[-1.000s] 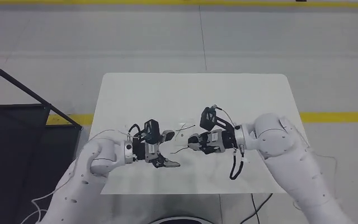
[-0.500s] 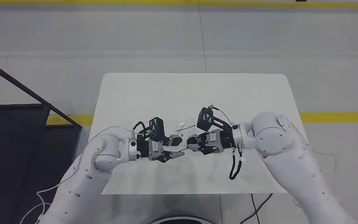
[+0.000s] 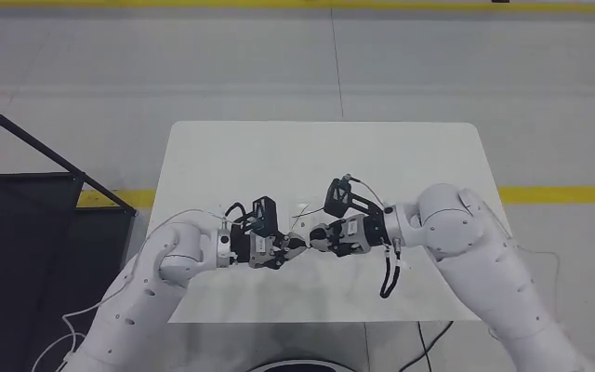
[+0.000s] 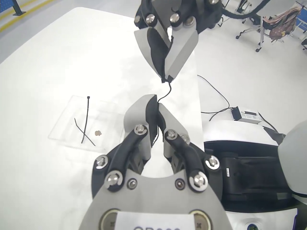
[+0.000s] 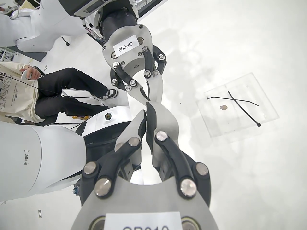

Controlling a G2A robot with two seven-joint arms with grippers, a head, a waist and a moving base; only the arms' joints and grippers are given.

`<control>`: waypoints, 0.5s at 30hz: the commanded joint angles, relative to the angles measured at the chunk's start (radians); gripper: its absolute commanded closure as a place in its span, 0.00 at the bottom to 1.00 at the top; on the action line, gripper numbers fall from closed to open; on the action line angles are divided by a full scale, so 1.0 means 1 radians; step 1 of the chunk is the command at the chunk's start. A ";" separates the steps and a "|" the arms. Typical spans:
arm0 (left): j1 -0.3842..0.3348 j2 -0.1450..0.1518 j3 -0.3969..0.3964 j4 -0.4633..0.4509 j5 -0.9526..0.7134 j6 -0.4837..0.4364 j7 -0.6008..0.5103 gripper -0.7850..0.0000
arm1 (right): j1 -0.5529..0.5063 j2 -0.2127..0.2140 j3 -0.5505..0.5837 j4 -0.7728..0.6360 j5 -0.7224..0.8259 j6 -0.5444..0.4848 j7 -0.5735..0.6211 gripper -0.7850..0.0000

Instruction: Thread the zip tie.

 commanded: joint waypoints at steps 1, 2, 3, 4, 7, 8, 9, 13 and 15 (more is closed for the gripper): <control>-0.001 0.001 0.002 -0.001 0.001 0.002 0.002 1.00 | 0.002 0.001 -0.002 -0.001 0.000 0.003 0.001 1.00; -0.001 0.002 0.002 -0.001 0.001 0.003 0.004 1.00 | 0.003 0.001 -0.002 0.000 0.000 0.006 0.000 1.00; -0.001 0.002 0.002 -0.001 0.002 0.008 0.009 1.00 | 0.003 0.002 -0.002 -0.001 0.001 0.010 -0.003 0.81; 0.001 0.002 0.001 -0.001 -0.001 0.013 0.017 1.00 | 0.003 0.002 0.001 0.000 0.003 0.014 -0.011 0.09; 0.006 0.003 -0.008 0.002 -0.007 0.039 0.051 1.00 | -0.008 0.006 0.015 0.003 0.012 0.006 -0.037 0.00; 0.009 0.003 -0.012 0.005 -0.015 0.046 0.069 1.00 | -0.015 0.008 0.024 0.005 0.018 0.000 -0.052 0.00; 0.011 0.003 -0.017 0.008 -0.027 0.051 0.091 1.00 | -0.024 0.010 0.035 0.008 0.023 -0.007 -0.070 0.00; 0.022 0.001 -0.037 0.037 -0.091 0.048 0.183 1.00 | -0.076 0.021 0.083 0.013 0.021 -0.059 -0.145 0.00; 0.026 -0.001 -0.041 0.053 -0.122 0.043 0.228 1.00 | -0.105 0.026 0.098 0.010 0.012 -0.086 -0.178 0.00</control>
